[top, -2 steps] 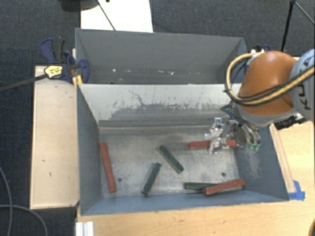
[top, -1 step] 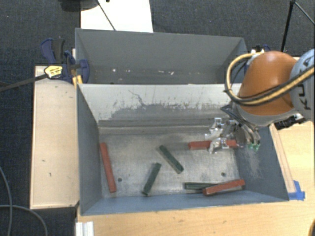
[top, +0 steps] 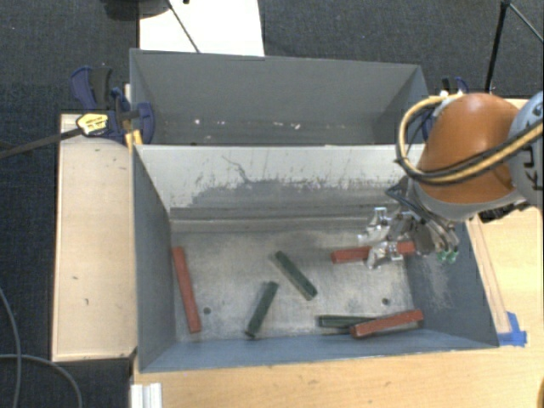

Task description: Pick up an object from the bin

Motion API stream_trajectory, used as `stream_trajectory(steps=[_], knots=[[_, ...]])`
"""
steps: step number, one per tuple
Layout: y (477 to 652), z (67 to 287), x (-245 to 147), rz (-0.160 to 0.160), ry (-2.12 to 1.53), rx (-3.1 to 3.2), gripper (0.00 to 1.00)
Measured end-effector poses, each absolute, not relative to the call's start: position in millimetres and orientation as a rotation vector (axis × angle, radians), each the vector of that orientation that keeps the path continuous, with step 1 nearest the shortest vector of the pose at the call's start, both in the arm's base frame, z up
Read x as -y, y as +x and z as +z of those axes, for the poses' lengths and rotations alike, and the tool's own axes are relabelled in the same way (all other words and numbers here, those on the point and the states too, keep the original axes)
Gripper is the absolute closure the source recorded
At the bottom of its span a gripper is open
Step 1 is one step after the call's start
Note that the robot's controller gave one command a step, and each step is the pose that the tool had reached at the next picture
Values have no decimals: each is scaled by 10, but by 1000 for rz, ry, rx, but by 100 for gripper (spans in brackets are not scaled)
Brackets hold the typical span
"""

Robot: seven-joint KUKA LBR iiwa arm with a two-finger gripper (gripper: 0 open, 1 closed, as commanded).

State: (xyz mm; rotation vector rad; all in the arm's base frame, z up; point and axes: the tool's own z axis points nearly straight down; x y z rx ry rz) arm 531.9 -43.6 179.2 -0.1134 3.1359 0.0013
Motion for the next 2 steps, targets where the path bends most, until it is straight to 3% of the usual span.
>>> stream_trajectory(steps=[1, 2], knots=[[5472, 1320, 675, -4, -230, -3123, 100], [5518, 3091, 828, 1, -72, -3140, 100]])
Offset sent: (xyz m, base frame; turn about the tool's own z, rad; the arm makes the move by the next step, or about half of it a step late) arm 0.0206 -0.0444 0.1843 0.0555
